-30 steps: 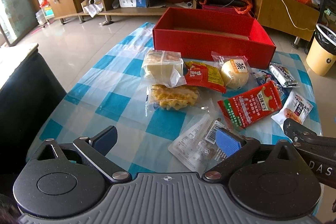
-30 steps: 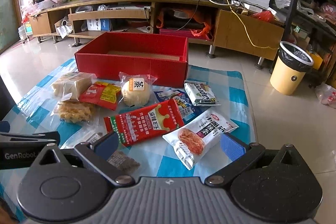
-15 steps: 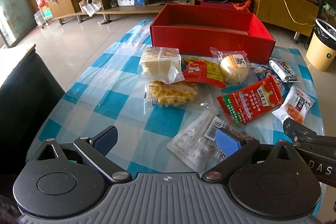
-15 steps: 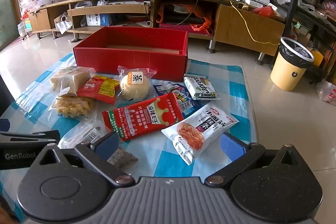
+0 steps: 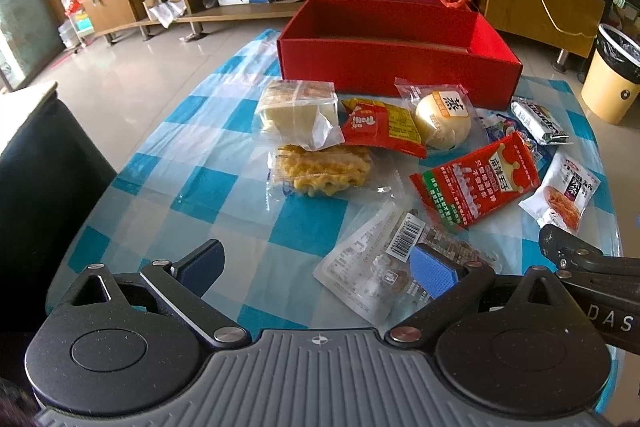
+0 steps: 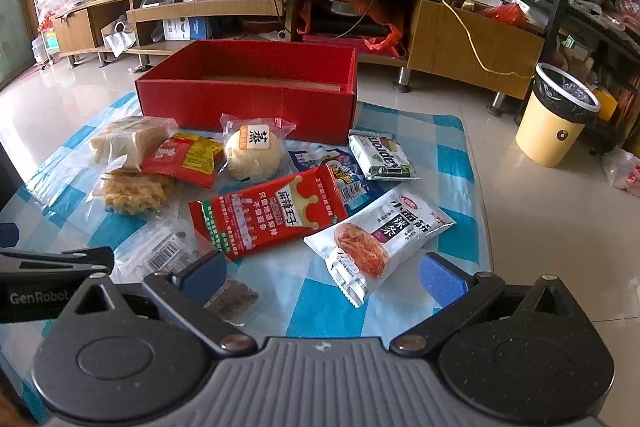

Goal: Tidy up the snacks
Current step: 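Grasp the white foil packet with the left tool while the right tool grasps the clear meat bag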

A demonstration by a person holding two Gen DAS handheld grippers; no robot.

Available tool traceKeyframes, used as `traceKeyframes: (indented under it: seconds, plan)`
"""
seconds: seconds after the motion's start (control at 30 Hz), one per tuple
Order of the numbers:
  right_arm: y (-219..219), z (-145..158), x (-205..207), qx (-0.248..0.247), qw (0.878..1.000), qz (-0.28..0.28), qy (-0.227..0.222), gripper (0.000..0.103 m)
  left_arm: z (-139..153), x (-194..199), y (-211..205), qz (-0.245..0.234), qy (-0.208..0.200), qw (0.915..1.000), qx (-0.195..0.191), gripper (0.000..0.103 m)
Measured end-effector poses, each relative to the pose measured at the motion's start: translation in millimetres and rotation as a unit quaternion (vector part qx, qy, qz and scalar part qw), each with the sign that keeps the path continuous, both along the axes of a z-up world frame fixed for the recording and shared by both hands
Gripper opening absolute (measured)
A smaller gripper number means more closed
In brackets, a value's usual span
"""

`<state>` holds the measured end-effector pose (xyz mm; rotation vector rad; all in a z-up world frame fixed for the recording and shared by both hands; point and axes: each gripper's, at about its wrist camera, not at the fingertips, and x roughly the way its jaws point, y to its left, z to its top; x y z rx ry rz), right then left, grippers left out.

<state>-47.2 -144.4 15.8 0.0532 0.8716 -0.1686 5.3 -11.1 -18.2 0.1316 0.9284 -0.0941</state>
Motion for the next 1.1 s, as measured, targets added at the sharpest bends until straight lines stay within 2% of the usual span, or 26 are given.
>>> traceKeyframes:
  seconds: [0.27, 0.47, 0.57, 0.7, 0.8, 0.83, 0.9, 1.0, 1.1]
  plan:
    - [-23, -3, 3, 0.013, 1.000, -0.026, 0.011, 0.103, -11, 7, -8, -0.048, 0.016, 0.9987, 0.000, 0.103]
    - [-45, -10, 2, 0.045, 0.998, -0.045, 0.027, 0.103, -32, 24, -17, -0.098, 0.036, 0.9941, 0.032, 0.100]
    - [-49, -15, 1, 0.054, 0.997, -0.041, 0.038, 0.099, -45, 34, -21, -0.125, 0.065, 0.9895, 0.031, 0.098]
    - [-52, -19, 0, 0.087, 0.995, -0.021, 0.043, 0.094, -46, 43, -20, -0.156, 0.068, 0.9851, 0.025, 0.097]
    - [-40, -23, 8, 0.101, 0.992, 0.053, 0.054, 0.087, -45, 47, -12, -0.165, 0.080, 0.9824, 0.035, 0.097]
    - [-32, -24, 12, 0.093, 0.990, 0.088, 0.058, 0.084, -42, 48, -7, -0.162, 0.084, 0.9825, 0.036, 0.094]
    - [-12, -28, 20, 0.058, 0.983, 0.163, 0.063, 0.083, -35, 51, 3, -0.157, 0.086, 0.9835, 0.027, 0.093]
    - [14, -33, 35, 0.018, 0.964, 0.256, 0.066, 0.083, -22, 51, 18, -0.146, 0.072, 0.9866, 0.008, 0.096]
    - [33, -44, 51, 0.020, 0.941, 0.326, 0.089, 0.083, -15, 51, 34, -0.138, 0.064, 0.9884, -0.006, 0.098]
